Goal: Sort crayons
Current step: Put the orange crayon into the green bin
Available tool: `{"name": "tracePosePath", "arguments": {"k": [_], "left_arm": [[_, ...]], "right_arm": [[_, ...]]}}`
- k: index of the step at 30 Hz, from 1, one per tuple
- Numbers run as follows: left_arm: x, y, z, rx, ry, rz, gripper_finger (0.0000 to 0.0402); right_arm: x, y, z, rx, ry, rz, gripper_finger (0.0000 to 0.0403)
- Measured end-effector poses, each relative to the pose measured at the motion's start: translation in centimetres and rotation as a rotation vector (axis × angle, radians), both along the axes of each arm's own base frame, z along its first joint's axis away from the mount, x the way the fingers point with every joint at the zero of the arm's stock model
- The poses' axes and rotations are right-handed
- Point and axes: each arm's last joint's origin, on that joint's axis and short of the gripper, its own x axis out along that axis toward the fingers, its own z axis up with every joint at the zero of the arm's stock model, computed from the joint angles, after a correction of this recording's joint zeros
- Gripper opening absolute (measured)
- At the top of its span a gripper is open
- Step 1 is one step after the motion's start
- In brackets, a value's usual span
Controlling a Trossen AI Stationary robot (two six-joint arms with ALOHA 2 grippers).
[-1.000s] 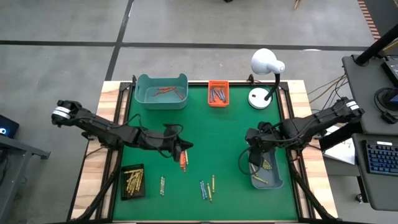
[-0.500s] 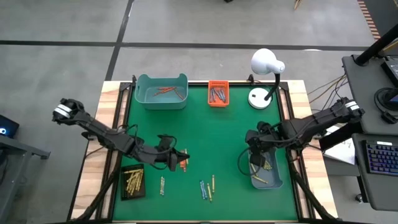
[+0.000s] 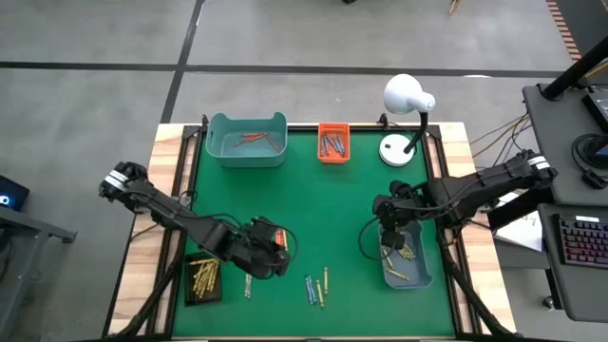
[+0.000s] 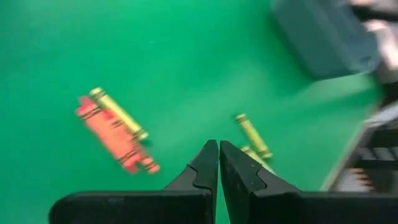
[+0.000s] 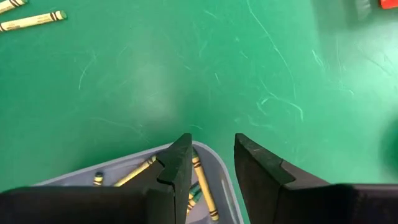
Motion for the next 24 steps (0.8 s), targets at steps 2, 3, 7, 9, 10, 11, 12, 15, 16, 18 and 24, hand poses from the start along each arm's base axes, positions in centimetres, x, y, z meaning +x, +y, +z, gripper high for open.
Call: {"name": "tracePosePath", "arguments": {"k": [2,3,7,9,10,11,12,15,16,18,24], "left_arm": [[0.3,-0.2,-0.2,0.020,0.072,0.010,0.0000],[0.3,-0.2,-0.5,0.028,0.114,0.012,0.0000],[0.4,-0.4,-1.9,0.044,0.214,0.021,0.0000],[0.4,-0.3,-2.7,0.052,0.238,0.027,0.0000],[0.4,-0.2,-3.1,0.056,0.249,0.032,0.0000],[0.3,-0.2,-3.5,0.061,0.260,0.036,0.0000],[0.2,0.0,-3.9,0.064,0.272,0.045,0.0000],[-0.2,0.7,-5.1,0.068,0.291,0.104,0.0000],[-0.3,0.9,-5.4,0.069,0.294,0.132,0.0000],[-0.4,1.4,-6.1,0.056,0.289,0.191,0.0000],[0.2,2.0,-7.5,0.065,0.252,0.261,0.0000]], "right_arm": [[0.0,0.0,0.0,-0.001,-0.003,0.002,0.0109],[0.0,0.0,0.0,-0.001,-0.003,0.003,0.0109],[0.1,0.0,0.0,-0.001,-0.009,0.007,0.0105],[0.2,0.0,0.1,0.001,-0.017,0.009,0.0105],[0.2,0.0,0.1,0.001,-0.018,0.009,0.0105],[0.2,0.0,0.1,0.001,-0.017,0.008,0.0106],[0.2,0.0,0.1,0.001,-0.017,0.008,0.0107],[0.2,0.0,0.1,0.001,-0.018,0.008,0.0106],[0.2,0.0,0.1,0.001,-0.019,0.008,0.0105],[0.2,0.0,0.1,0.002,-0.021,0.006,0.0103],[0.2,0.1,0.1,0.004,-0.022,0.002,0.0102]]}}
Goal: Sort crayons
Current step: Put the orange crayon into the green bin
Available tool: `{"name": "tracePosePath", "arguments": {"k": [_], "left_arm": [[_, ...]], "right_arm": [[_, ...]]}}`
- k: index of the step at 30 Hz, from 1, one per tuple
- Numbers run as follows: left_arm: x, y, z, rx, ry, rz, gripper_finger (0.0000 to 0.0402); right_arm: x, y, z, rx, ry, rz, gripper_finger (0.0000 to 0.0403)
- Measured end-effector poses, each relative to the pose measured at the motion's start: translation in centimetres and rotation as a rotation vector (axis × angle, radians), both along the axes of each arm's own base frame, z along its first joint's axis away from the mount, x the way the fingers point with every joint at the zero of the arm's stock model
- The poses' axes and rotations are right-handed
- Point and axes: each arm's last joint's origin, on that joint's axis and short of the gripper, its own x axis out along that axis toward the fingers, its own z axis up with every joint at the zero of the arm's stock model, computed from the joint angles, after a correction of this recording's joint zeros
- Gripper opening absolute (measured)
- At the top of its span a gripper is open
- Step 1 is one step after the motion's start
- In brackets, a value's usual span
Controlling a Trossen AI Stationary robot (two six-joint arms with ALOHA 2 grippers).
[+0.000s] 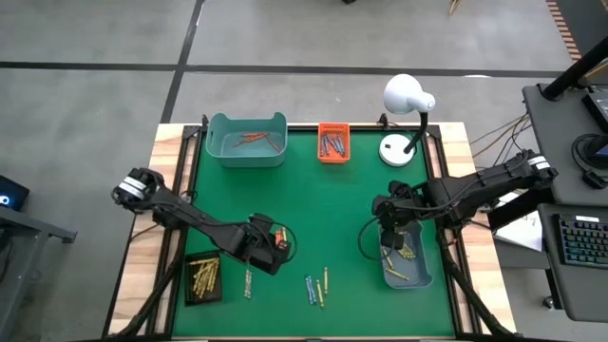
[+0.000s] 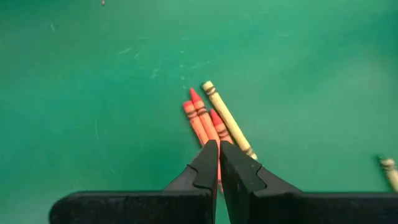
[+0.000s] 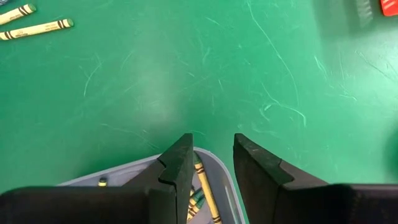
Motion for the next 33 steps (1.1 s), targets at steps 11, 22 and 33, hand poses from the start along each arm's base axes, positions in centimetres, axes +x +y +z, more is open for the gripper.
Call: {"name": "tracePosePath", "arguments": {"k": [11,22,33], "left_arm": [[1.0,-0.1,-2.2,0.039,0.032,-0.005,0.0079],[1.4,-0.3,-4.0,0.073,0.067,-0.001,0.0129],[1.6,-0.2,-5.4,0.093,0.106,0.005,0.0129]], "right_arm": [[0.0,0.0,0.0,0.001,-0.002,-0.003,0.0102],[0.0,0.0,0.0,0.001,-0.002,-0.003,0.0102],[0.0,0.0,0.0,0.003,-0.005,-0.006,0.0102]]}}
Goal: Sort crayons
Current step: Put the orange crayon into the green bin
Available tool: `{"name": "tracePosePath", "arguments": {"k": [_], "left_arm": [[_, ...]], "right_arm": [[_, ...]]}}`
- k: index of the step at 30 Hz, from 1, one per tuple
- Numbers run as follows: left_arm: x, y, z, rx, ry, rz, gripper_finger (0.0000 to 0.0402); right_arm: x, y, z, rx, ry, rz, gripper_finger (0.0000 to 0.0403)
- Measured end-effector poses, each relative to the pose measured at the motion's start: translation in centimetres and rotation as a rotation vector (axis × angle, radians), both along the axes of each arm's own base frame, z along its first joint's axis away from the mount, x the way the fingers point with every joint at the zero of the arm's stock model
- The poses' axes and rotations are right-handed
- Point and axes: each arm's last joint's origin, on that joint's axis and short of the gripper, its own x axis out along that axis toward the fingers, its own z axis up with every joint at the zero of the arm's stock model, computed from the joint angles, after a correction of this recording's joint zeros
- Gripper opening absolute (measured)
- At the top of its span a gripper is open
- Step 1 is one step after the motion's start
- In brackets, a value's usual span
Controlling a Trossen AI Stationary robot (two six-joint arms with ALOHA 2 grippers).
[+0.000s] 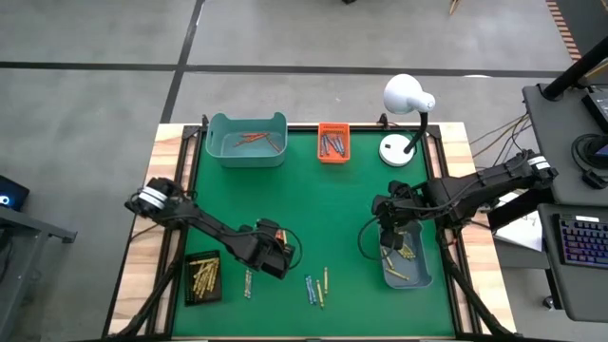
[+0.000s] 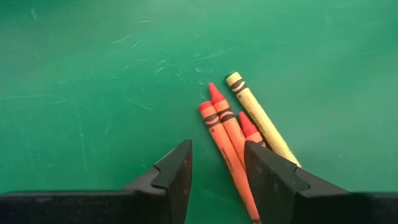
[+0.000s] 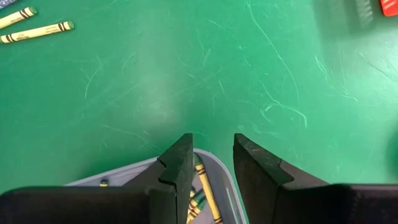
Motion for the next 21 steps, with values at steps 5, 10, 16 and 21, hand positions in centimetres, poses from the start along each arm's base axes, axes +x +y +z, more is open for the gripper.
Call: {"name": "tracePosePath", "arguments": {"k": [5,10,16,21], "left_arm": [[0.07,-0.03,-0.43,0.012,0.008,0.001,0.0129],[0.08,-0.03,-0.51,0.013,0.012,0.001,0.0129],[-0.17,0.04,-0.70,0.008,0.049,-0.003,0.0116],[-0.21,0.04,-0.66,0.006,0.051,-0.003,0.0105]], "right_arm": [[0.04,0.01,0.01,0.001,-0.004,0.000,0.0102],[0.08,0.02,0.03,0.002,-0.009,0.000,0.0102],[0.10,0.03,0.04,0.003,-0.011,0.000,0.0102],[0.11,0.03,0.04,0.003,-0.012,0.000,0.0102]]}}
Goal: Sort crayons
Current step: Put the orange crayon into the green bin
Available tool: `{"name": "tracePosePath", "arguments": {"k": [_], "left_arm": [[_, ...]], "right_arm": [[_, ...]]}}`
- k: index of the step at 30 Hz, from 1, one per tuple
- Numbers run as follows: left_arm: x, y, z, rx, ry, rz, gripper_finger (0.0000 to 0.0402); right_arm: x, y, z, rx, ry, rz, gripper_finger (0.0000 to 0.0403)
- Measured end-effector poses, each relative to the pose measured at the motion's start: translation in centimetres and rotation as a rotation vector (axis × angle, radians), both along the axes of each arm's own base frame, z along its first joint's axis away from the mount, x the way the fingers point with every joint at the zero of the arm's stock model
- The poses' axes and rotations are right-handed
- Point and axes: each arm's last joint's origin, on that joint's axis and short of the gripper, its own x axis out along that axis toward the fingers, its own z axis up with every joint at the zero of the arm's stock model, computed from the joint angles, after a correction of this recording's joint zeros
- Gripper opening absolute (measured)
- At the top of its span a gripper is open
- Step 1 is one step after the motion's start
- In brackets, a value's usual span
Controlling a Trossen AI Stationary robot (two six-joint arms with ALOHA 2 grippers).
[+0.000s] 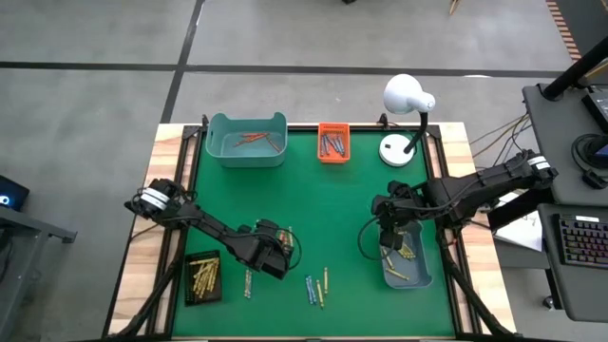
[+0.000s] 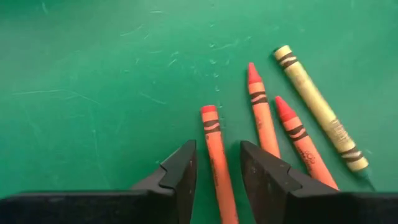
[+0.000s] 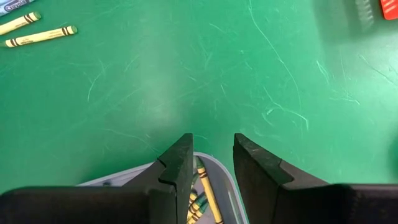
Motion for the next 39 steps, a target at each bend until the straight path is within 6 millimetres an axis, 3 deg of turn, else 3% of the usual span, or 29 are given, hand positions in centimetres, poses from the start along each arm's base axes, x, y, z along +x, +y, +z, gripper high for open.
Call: {"name": "tracePosePath", "arguments": {"k": [6,12,21,26,30,39], "left_arm": [[-0.2,0.1,-0.2,0.008,0.012,-0.001,0.0084],[-0.7,0.3,-0.6,0.024,0.022,-0.002,0.0012],[-0.9,0.6,0.2,0.060,0.055,-0.083,0.0002],[-1.3,1.3,3.0,0.115,0.005,-0.140,0.0001],[-1.9,2.3,6.4,0.180,-0.066,-0.202,0.0001],[-4.1,6.3,13.1,0.339,-0.152,-0.302,0.0000]], "right_arm": [[0.0,0.0,0.0,0.000,-0.002,0.001,0.0102],[0.0,0.0,0.0,0.000,-0.004,0.002,0.0102],[0.7,0.0,0.3,-0.027,-0.068,0.069,0.0102],[1.5,-0.1,0.7,-0.046,-0.161,0.129,0.0102],[2.1,-0.8,1.0,-0.072,-0.205,0.147,0.0102],[3.6,-3.4,1.9,-0.156,-0.349,0.153,0.0102]]}}
